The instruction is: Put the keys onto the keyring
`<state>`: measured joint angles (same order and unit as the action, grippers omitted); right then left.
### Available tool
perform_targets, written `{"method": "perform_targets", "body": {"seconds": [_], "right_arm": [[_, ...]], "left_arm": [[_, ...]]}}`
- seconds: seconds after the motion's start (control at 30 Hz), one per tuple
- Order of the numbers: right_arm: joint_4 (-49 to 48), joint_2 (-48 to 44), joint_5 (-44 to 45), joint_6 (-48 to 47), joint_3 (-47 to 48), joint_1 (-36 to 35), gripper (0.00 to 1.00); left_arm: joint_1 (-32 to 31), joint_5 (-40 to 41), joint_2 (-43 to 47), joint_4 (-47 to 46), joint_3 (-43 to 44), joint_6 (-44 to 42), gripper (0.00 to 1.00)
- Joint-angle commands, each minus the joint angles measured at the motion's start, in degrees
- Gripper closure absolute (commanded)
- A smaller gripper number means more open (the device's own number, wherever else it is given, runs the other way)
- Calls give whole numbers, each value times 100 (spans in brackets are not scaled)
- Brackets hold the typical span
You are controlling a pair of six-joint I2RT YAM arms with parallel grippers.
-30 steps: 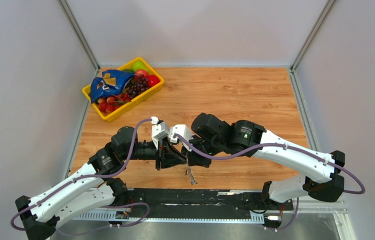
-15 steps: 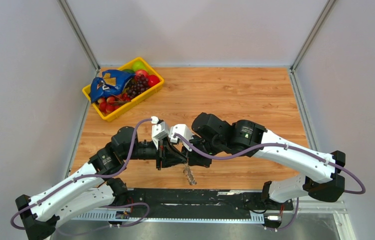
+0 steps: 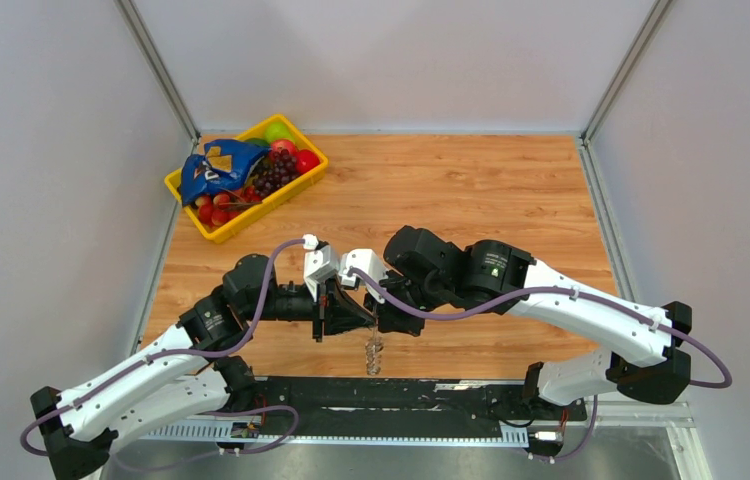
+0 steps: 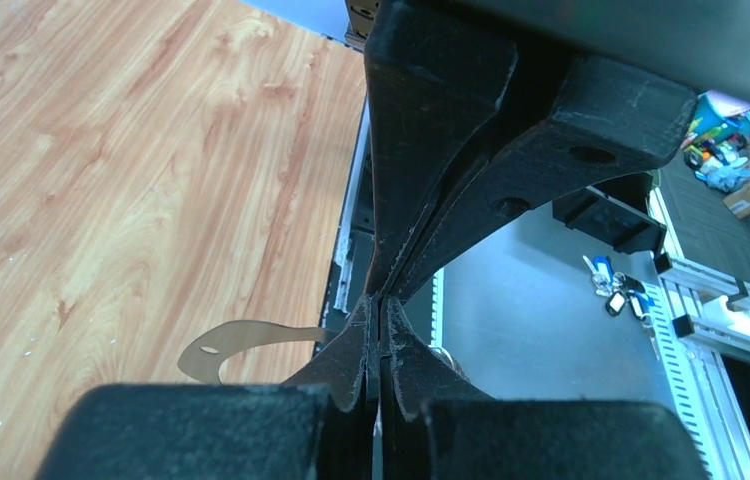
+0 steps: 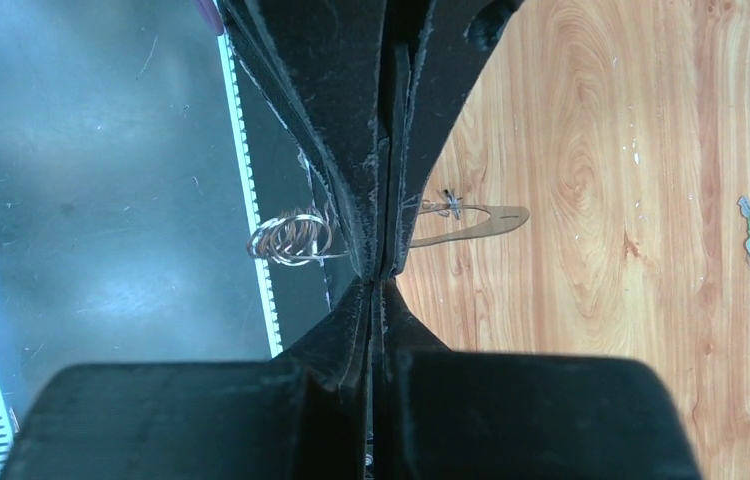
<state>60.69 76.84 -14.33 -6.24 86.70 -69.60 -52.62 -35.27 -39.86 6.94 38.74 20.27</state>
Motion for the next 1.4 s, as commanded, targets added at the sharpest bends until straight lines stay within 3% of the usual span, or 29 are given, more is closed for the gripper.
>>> {"method": "perform_targets", "body": {"seconds": [0.0,0.4,0.6,0.77,1.07,1.37], "right_arm": [[-751,-157,97,247,404,-9,100],[-996,-355,0,306,223,-10,100],[-1256,-720,-22,275,19,-10,65],[-1690,-1229,176,188,-494,-9,51],[-2980,-2124,67,-60,-1789,-47,50],[-4867,-2841,-93,-712,-2932,-169,51]], "left_arm": [[-202,-15,-36,140,124,-299,100],[-232,500,408,-57,76,-330,100],[-238,648,611,-369,19,-265,100],[-232,856,964,-850,-180,-84,100],[-236,1357,1550,-2062,-651,479,100],[-238,1608,1758,-3131,-1078,1061,100]]}}
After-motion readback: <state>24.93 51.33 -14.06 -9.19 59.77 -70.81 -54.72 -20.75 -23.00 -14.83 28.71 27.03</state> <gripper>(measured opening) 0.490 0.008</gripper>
